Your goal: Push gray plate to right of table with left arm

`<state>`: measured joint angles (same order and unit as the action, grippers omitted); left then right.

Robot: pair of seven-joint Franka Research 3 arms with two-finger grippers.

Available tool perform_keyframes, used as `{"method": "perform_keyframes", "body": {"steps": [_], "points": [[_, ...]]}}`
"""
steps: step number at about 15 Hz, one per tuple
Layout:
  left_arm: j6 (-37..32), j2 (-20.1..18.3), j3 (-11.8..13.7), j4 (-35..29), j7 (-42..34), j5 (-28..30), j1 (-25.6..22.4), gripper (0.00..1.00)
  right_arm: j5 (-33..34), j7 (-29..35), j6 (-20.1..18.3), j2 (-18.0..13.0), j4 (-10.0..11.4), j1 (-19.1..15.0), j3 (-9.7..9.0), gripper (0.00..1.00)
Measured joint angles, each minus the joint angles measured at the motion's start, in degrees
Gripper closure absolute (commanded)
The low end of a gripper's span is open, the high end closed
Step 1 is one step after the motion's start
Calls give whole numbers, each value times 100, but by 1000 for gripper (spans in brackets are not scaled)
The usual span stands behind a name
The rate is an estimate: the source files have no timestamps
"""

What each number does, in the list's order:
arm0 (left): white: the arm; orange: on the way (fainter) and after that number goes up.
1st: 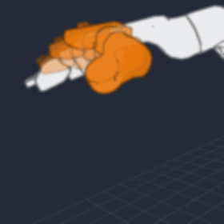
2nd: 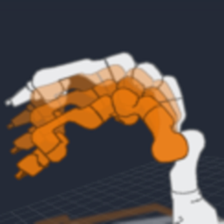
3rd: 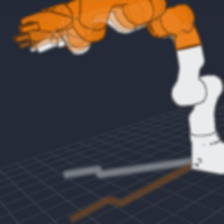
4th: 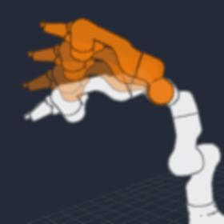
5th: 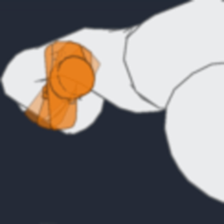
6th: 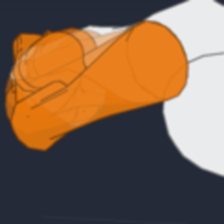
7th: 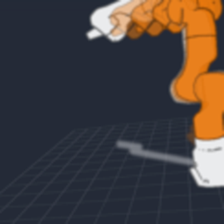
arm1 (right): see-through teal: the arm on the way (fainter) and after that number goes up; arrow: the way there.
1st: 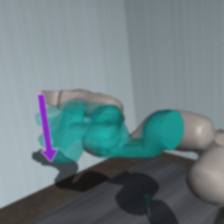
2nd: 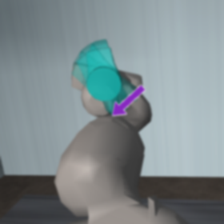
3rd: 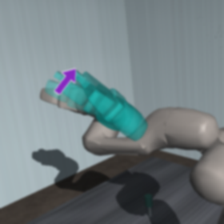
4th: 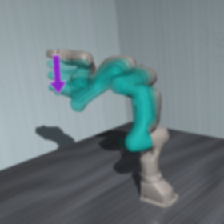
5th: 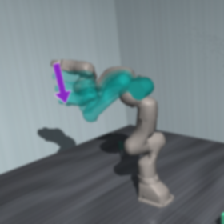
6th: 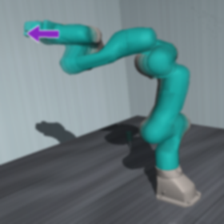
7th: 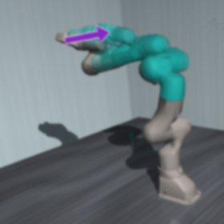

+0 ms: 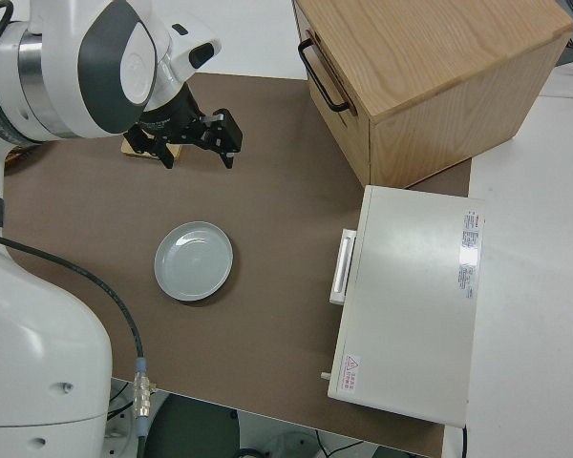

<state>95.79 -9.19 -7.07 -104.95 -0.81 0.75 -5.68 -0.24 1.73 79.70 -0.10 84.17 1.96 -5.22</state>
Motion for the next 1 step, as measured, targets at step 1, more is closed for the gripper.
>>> {"method": "perform_keyframes", "body": {"steps": [1], "points": [[-4,1,1,13,0,0,0,9,0,0,0,0,0,0,0,17]]}}
